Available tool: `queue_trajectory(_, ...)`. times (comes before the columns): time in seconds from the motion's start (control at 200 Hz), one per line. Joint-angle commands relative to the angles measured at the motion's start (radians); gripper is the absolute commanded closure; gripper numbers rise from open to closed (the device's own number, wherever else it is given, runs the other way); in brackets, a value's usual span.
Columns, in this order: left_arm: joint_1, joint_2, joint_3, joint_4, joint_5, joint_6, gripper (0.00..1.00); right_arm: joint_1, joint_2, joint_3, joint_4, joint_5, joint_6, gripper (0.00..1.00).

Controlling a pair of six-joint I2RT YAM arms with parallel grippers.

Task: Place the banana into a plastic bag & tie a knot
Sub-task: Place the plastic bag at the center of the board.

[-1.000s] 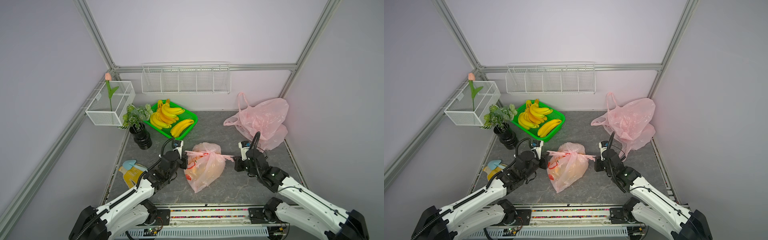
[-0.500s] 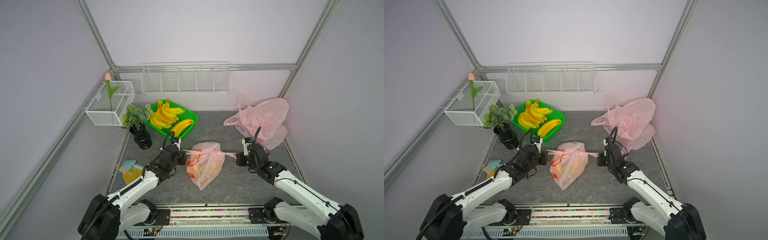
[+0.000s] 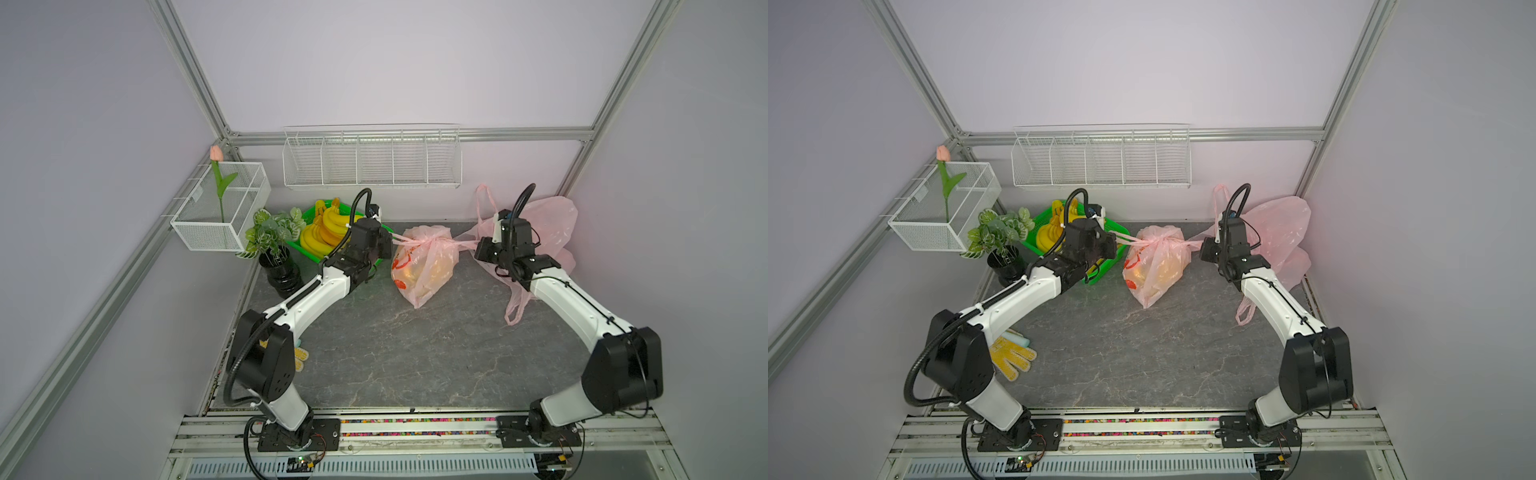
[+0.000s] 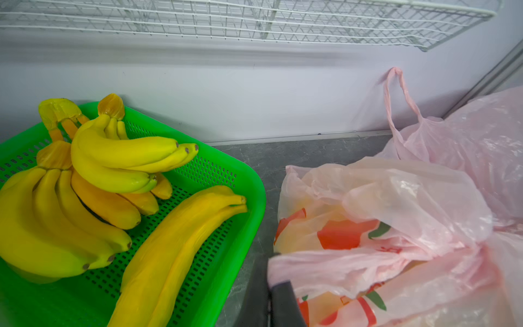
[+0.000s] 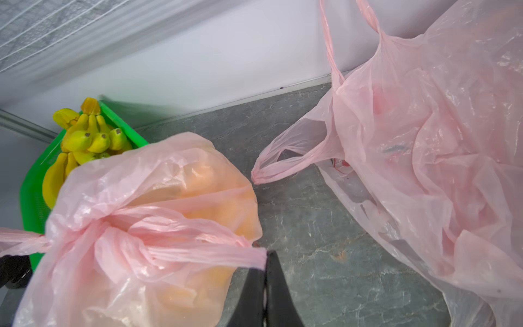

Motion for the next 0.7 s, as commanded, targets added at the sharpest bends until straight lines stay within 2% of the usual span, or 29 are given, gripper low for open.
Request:
queue_trajectory(0.0,0.03,0.103,0.129,-0.061,-0.05,0.028,1.0,-0.02,0.104,0.102,0.008,-0.022,-0.046,0.91)
queue_trajectory(0.03,0.034,0.135,0.163,-0.081,-0.038,0.023,1.0,-0.021,0.127,0.125,-0.006,-0.02,-0.052,0.81)
queue_trajectory(0.09,0.035,0.182,0.225,-0.136,-0.007,0.008,0.81,-0.024,0.151,0.15,-0.035,-0.01,-0.055,0.51)
queue_trajectory(0.13,0.035,0.192,0.245,-0.163,0.019,0.002,0.71,-0.028,0.146,0.149,-0.053,-0.007,-0.055,0.36)
queue_trajectory(0.195,0.035,0.172,0.208,-0.146,0.053,-0.017,0.55,-0.028,0.103,0.117,-0.066,0.01,-0.061,0.19)
queue_trajectory(0.275,0.035,0.103,0.129,-0.12,0.08,-0.048,0.4,-0.028,0.019,0.056,-0.069,0.046,-0.073,0.07)
queue_trajectory(0.35,0.035,0.014,0.055,-0.108,0.096,-0.092,0.32,-0.029,-0.058,0.011,-0.098,0.098,-0.092,0.0)
queue_trajectory(0.425,0.035,-0.082,-0.03,-0.107,0.103,-0.132,0.26,-0.03,-0.116,-0.029,-0.121,0.147,-0.115,0.04)
queue_trajectory(0.485,0.035,-0.166,-0.106,-0.107,0.096,-0.173,0.2,-0.078,-0.136,-0.054,-0.123,0.18,-0.135,0.05)
queue_trajectory(0.58,0.035,-0.287,-0.235,-0.109,0.064,-0.246,0.16,-0.121,-0.085,-0.039,-0.157,0.209,-0.167,0.05)
queue_trajectory(0.695,0.036,-0.427,-0.394,-0.103,0.038,-0.276,0.14,-0.151,0.029,0.015,-0.191,0.258,-0.244,0.05)
